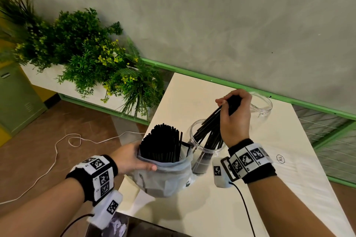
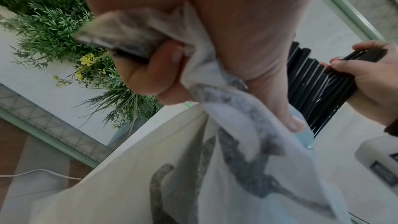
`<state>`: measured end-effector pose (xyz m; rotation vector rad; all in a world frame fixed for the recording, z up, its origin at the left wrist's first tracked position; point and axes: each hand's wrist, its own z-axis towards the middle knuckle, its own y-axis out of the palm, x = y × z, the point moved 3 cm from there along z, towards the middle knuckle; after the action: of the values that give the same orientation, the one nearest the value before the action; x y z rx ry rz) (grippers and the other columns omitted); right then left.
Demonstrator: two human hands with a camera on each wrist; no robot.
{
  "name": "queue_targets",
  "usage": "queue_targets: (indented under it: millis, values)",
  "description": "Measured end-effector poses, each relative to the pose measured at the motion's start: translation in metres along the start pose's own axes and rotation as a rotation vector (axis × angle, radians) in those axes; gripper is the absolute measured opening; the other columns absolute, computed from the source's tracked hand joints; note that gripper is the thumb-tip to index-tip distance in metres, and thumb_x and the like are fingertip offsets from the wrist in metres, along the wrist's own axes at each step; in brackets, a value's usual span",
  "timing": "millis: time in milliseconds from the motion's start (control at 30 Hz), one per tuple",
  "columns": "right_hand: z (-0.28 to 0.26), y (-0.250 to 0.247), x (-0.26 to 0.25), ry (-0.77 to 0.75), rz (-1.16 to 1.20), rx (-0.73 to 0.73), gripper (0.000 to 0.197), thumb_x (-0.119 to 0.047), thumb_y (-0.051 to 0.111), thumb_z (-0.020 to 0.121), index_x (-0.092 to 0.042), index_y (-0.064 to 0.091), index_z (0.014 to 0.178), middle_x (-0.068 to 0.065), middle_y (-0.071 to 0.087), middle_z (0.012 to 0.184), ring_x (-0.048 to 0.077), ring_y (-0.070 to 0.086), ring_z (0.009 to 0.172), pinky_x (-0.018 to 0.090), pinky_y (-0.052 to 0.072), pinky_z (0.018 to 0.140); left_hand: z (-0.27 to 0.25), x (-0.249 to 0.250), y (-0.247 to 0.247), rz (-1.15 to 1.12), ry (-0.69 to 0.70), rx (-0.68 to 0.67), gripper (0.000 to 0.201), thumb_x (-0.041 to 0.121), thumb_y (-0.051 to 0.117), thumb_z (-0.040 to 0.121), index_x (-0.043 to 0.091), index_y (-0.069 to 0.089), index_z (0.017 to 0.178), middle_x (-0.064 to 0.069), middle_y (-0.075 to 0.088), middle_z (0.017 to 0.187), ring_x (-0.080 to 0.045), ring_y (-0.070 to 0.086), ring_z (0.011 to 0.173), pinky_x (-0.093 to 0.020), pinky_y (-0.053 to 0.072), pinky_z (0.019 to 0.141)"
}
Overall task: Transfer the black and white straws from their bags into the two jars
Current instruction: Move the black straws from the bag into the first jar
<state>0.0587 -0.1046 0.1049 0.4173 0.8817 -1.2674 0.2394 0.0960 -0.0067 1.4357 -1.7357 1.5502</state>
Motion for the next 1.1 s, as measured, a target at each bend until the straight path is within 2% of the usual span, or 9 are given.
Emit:
queue_targets:
  millis: [167, 267, 367, 533, 633, 733, 900, 1033, 1100]
  values:
    - [-0.021, 0.008, 0.032, 0.033, -0.143, -0.125, 0.036, -0.003, 0.051, 0.094, -0.036, 0.039, 0.101, 0.004, 0.061, 0.107, 0.006, 0.06, 0.103, 0.02, 0.045, 0.088, -0.001, 0.003, -0.002, 0.03, -0.004, 0.0, 0.059, 0.053, 0.082, 0.048, 0.045, 0.047, 0.094, 0.028, 0.057, 0.091, 0.033, 0.047, 0.076, 0.005, 0.036, 0.067]
    - [-0.034, 0.009, 0.059, 0.044, -0.323, -0.214, 0.022, -0.011, 0.056, 0.093, -0.023, 0.046, 0.109, -0.003, 0.058, 0.113, 0.012, 0.051, 0.115, 0.037, 0.038, 0.105, -0.001, 0.004, -0.002, -0.001, -0.002, -0.007, 0.065, 0.06, 0.08, 0.041, 0.045, 0.047, 0.095, 0.026, 0.058, 0.091, 0.032, 0.048, 0.078, 0.005, 0.036, 0.069]
    - [-0.037, 0.005, 0.078, 0.072, -0.481, -0.277, 0.015, -0.02, 0.057, 0.094, -0.017, 0.052, 0.107, -0.008, 0.057, 0.108, 0.014, 0.047, 0.119, 0.045, 0.012, 0.118, -0.002, 0.004, -0.002, -0.017, -0.003, -0.023, 0.064, 0.055, 0.084, 0.046, 0.045, 0.047, 0.098, 0.025, 0.059, 0.095, 0.03, 0.05, 0.081, 0.004, 0.038, 0.07]
    - [-0.026, -0.007, 0.086, 0.189, -0.362, -0.246, 0.021, -0.022, 0.05, 0.098, -0.022, 0.051, 0.118, -0.011, 0.061, 0.111, 0.016, 0.051, 0.11, 0.041, 0.04, 0.101, -0.001, 0.002, -0.003, 0.001, -0.009, -0.013, 0.054, 0.034, 0.084, 0.063, 0.045, 0.045, 0.097, 0.025, 0.057, 0.094, 0.032, 0.048, 0.078, 0.005, 0.036, 0.069]
    - [-0.018, -0.012, 0.093, 0.211, -0.369, -0.279, 0.03, -0.018, 0.049, 0.098, -0.021, 0.045, 0.127, -0.009, 0.06, 0.117, 0.018, 0.053, 0.111, 0.032, 0.043, 0.092, -0.002, 0.005, -0.003, 0.034, 0.003, -0.015, 0.054, 0.038, 0.083, 0.063, 0.046, 0.043, 0.098, 0.028, 0.054, 0.093, 0.034, 0.046, 0.078, 0.006, 0.035, 0.069]
    - [-0.011, -0.019, 0.102, 0.221, -0.399, -0.249, 0.039, -0.012, 0.051, 0.096, -0.016, 0.041, 0.134, 0.0, 0.056, 0.125, 0.014, 0.05, 0.114, 0.032, 0.043, 0.097, -0.002, 0.006, -0.003, 0.042, 0.004, -0.018, 0.058, 0.044, 0.081, 0.06, 0.042, 0.045, 0.104, 0.029, 0.054, 0.095, 0.034, 0.046, 0.079, 0.006, 0.036, 0.07]
    - [-0.011, -0.023, 0.072, -0.136, -0.555, -0.16, 0.03, -0.022, 0.05, 0.094, -0.008, 0.058, 0.119, 0.011, 0.056, 0.115, 0.029, 0.049, 0.108, 0.025, 0.03, 0.1, -0.001, 0.004, -0.003, 0.0, 0.0, -0.012, 0.052, 0.029, 0.084, 0.066, 0.043, 0.046, 0.097, 0.023, 0.058, 0.09, 0.032, 0.049, 0.078, 0.006, 0.035, 0.068]
    - [-0.042, -0.001, 0.04, -0.288, -0.481, -0.592, 0.043, -0.049, 0.058, 0.086, -0.014, 0.065, 0.109, 0.003, 0.058, 0.101, 0.017, 0.05, 0.094, 0.024, 0.04, 0.085, 0.0, 0.003, -0.004, 0.001, -0.008, -0.014, 0.053, 0.036, 0.084, 0.061, 0.044, 0.047, 0.098, 0.027, 0.058, 0.091, 0.031, 0.049, 0.079, 0.004, 0.037, 0.07]
    - [-0.054, 0.01, 0.047, -0.269, -0.451, -0.753, 0.03, -0.039, 0.063, 0.086, -0.016, 0.067, 0.106, -0.001, 0.056, 0.097, 0.012, 0.052, 0.088, 0.028, 0.047, 0.079, 0.0, 0.003, -0.004, 0.001, -0.012, -0.012, 0.053, 0.039, 0.084, 0.06, 0.044, 0.048, 0.099, 0.026, 0.06, 0.091, 0.03, 0.051, 0.08, 0.003, 0.038, 0.07]
